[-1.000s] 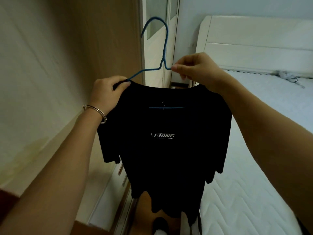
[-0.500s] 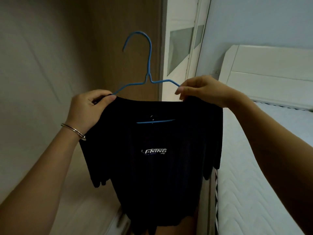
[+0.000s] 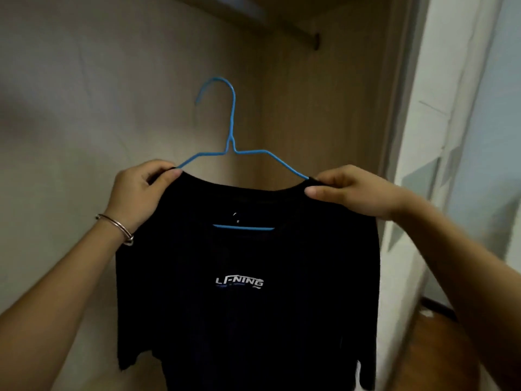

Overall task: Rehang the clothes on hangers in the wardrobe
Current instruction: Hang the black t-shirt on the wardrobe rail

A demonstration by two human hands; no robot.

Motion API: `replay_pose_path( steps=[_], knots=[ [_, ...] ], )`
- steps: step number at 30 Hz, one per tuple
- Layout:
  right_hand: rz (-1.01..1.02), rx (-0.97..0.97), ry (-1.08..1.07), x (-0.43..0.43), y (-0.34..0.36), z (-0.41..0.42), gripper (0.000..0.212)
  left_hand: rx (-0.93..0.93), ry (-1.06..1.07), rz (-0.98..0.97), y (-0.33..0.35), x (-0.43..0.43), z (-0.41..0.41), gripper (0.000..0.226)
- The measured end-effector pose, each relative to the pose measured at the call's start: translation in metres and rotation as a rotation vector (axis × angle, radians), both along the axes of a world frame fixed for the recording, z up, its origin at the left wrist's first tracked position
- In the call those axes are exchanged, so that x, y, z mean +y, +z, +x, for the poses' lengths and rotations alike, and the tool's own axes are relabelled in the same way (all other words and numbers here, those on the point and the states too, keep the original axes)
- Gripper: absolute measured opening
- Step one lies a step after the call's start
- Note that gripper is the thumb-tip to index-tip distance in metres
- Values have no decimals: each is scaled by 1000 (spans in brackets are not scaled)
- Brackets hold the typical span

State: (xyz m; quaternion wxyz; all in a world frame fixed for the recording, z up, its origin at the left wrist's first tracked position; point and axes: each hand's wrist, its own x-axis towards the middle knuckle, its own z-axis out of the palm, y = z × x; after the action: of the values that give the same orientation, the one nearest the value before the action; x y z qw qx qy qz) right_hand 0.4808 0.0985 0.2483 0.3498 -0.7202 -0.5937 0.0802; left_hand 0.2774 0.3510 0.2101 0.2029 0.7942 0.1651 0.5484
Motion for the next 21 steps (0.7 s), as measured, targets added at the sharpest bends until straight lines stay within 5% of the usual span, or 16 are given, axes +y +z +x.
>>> replay_pose_path(
  steps=[11, 16, 21],
  knots=[
    [38, 268, 553, 102, 31, 10, 25, 76, 447, 90, 47, 12, -44, 20],
    [34, 429, 739, 125, 41, 2, 20, 113, 587, -80, 53, -2, -94, 26],
    [-25, 509, 852, 143, 50, -12, 81, 184, 690, -158, 57, -10, -119, 31]
  ],
)
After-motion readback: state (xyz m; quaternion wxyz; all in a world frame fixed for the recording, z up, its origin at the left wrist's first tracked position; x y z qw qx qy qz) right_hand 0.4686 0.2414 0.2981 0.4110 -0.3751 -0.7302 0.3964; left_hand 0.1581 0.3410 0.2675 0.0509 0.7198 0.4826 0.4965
